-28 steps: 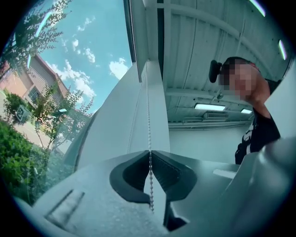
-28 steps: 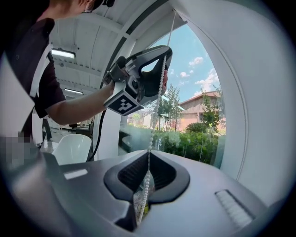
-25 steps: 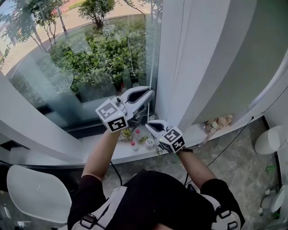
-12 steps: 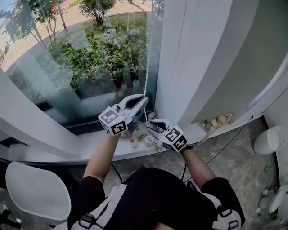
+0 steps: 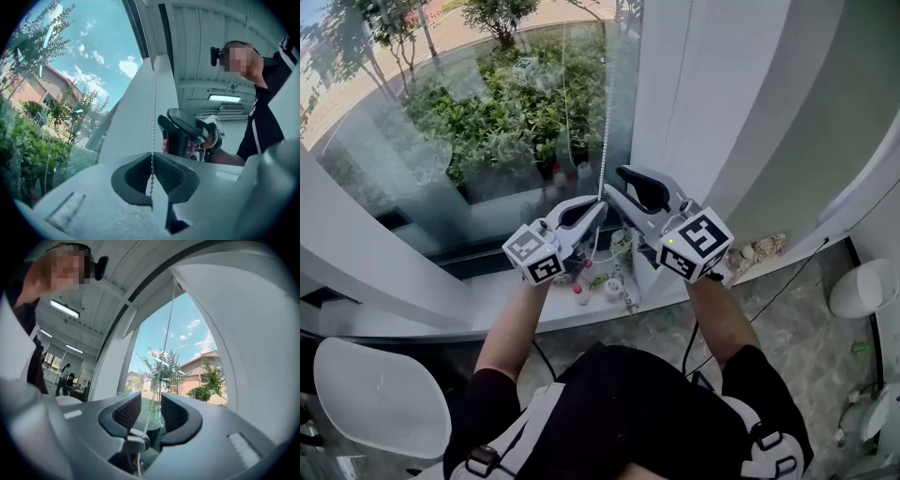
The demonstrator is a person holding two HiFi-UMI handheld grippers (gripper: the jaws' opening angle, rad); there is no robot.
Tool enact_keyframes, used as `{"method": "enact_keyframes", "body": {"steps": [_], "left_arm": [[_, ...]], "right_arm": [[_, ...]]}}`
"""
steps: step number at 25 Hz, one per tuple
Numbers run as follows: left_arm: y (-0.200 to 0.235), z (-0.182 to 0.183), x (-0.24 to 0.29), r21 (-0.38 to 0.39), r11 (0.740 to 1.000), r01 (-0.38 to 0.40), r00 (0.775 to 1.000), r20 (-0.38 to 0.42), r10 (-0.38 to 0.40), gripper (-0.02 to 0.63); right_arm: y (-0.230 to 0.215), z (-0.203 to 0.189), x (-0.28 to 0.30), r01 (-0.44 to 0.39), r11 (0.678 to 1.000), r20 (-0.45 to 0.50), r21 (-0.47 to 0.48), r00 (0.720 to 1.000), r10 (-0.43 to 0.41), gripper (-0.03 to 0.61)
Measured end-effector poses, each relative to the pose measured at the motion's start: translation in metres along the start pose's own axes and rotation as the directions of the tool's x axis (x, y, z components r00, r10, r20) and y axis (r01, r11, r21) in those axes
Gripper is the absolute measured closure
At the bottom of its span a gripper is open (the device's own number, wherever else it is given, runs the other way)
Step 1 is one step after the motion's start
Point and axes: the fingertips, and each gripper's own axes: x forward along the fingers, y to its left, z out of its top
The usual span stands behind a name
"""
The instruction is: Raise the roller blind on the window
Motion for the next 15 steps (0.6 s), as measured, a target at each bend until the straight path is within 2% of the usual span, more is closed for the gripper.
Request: {"method": "enact_keyframes", "body": {"steps": [2, 4, 11, 15], "left_arm": [[0.001, -0.001, -0.001, 0.007, 1.0, 0.003, 1.0, 0.003, -0.003, 0.598], [0.003, -0.002, -0.004, 0.008, 1.0, 0.0, 1.0, 0.014, 0.0, 0.598], [0.002, 0.001, -0.011, 0.048, 0.999, -0.006, 1.0, 0.003, 0.006, 0.598], [0.004, 0.005, -0.018, 0.033, 0.999, -0.013, 1.0, 0.013, 0.013, 0.598]], "right_arm": [[-0.009, 0.013, 0.017, 0.007, 0.995, 0.042, 0.095, 0.999, -0.011, 0.435], [-0.012, 0.027, 0.031, 0.004, 0.989, 0.075, 0.145, 0.997, -0.015, 0.434], [-0.007, 0.053, 0.048, 0.002, 0.999, 0.095, 0.032, 0.995, -0.006, 0.455], [-0.006, 0.056, 0.052, -0.008, 0.999, 0.097, 0.035, 0.995, 0.005, 0.494]]}}
